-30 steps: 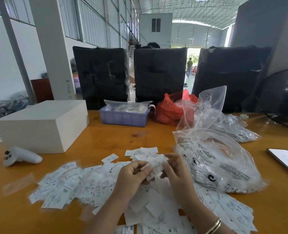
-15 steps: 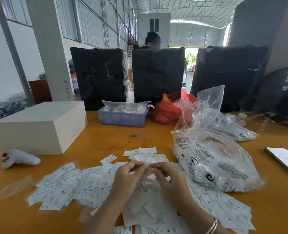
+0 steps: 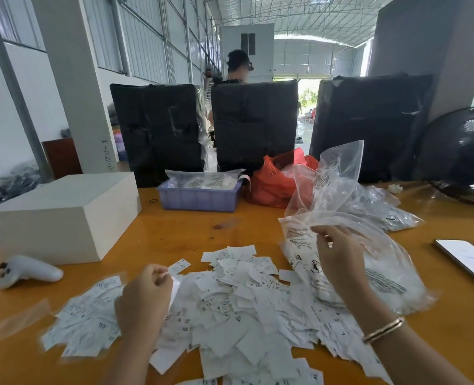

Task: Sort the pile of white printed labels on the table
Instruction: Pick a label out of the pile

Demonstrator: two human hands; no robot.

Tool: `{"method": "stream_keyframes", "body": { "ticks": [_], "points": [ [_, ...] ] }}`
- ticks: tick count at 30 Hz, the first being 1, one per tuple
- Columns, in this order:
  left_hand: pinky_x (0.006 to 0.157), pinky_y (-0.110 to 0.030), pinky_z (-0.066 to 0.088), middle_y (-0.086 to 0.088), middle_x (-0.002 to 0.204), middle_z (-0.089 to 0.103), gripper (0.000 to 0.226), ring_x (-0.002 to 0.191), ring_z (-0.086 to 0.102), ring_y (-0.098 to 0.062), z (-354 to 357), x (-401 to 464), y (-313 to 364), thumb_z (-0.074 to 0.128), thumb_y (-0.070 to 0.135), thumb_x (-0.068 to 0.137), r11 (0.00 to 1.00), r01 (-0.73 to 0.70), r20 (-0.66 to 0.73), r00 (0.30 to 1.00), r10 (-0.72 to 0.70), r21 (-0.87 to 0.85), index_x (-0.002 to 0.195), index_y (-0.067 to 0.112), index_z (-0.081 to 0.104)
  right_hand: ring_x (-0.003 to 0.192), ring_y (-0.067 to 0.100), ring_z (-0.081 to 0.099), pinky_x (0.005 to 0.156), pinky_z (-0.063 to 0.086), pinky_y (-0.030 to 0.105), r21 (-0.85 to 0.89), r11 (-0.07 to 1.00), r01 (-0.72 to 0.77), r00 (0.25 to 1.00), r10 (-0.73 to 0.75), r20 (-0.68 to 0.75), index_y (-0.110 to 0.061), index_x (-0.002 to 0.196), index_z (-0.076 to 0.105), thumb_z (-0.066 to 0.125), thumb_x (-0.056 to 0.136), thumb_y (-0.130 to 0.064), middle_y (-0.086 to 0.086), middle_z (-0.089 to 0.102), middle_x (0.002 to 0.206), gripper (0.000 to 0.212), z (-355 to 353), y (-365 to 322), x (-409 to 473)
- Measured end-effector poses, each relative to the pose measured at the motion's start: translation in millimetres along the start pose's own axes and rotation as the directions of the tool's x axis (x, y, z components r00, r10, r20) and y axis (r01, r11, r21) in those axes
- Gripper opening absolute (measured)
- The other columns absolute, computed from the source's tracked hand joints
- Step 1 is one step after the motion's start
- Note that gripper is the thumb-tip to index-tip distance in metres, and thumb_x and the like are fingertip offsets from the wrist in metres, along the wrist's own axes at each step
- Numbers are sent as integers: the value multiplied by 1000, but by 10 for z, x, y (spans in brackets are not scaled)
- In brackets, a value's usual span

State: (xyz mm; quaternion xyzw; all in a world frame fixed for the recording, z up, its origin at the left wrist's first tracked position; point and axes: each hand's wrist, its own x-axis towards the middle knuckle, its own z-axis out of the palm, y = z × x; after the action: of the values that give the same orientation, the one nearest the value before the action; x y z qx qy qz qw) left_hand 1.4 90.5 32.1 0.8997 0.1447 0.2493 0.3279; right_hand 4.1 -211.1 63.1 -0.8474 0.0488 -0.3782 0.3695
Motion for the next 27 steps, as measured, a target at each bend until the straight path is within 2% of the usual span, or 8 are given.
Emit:
{"method": "stream_keyframes", "body": {
  "ticks": [2,5,9,14,18,20,24,27],
  "points": [
    [80,-35,49,9,89,65,9,80,59,-15,-4,3,-28,61,33,90,986,14,9,1000,-16,167,98,31,64,89,16,55,65,37,17,-191,980,-55,995,69,67,-11,109,69,49,92,-5,5,63,113,26,-48,195,136],
    [88,-37,42,5,117,59,24,108,51,-18,26,-6,-43,60,36,89,935,-31,-22,999,41,353,113,33,59,100,22,57,73,39,22,-480,874,-78,945,218,244,-9,108,67,49,92,-10,7,64,114,24,-88,443,251],
    [82,-34,39,3,116,60,23,106,49,-20,104,-75,44,64,30,86,932,-219,-51,969,243,289,108,25,66,82,23,56,69,45,28,-691,721,44,871,312,380,-9,87,64,47,93,-20,6,62,93,21,-67,536,248],
    [71,-30,39,4,94,68,9,92,59,-22,208,-217,195,75,17,78,875,-441,9,894,449,200,86,20,72,72,19,56,61,46,28,-617,786,-36,937,242,253,-16,82,63,55,89,-17,-1,58,78,10,-109,483,215],
    [71,-33,45,9,89,68,8,93,61,-21,269,-286,245,75,17,77,829,-541,68,841,537,138,82,23,72,66,18,53,74,46,31,-581,812,-59,954,216,206,-16,79,63,54,91,-24,-2,56,69,17,-142,484,188],
    [70,-32,46,10,87,68,10,90,61,-19,292,-295,245,76,16,77,807,-579,77,815,574,116,82,23,72,66,21,56,70,48,32,-553,831,-58,975,166,146,-12,81,69,53,92,-20,2,63,72,21,-156,486,174],
    [78,-28,41,13,93,67,8,97,57,-15,308,-294,243,70,20,84,805,-591,95,805,586,48,89,25,72,79,15,65,65,45,18,-103,993,-60,995,52,-85,-13,97,74,60,91,-21,1,73,91,17,-206,283,132],
    [85,-25,35,22,98,61,15,100,50,-6,313,-306,268,57,33,93,818,-569,113,810,575,-78,97,27,70,70,-4,58,59,40,3,119,992,-27,999,31,-34,-16,93,71,64,87,-19,-11,67,79,9,-103,-69,-27]
  ]
}}
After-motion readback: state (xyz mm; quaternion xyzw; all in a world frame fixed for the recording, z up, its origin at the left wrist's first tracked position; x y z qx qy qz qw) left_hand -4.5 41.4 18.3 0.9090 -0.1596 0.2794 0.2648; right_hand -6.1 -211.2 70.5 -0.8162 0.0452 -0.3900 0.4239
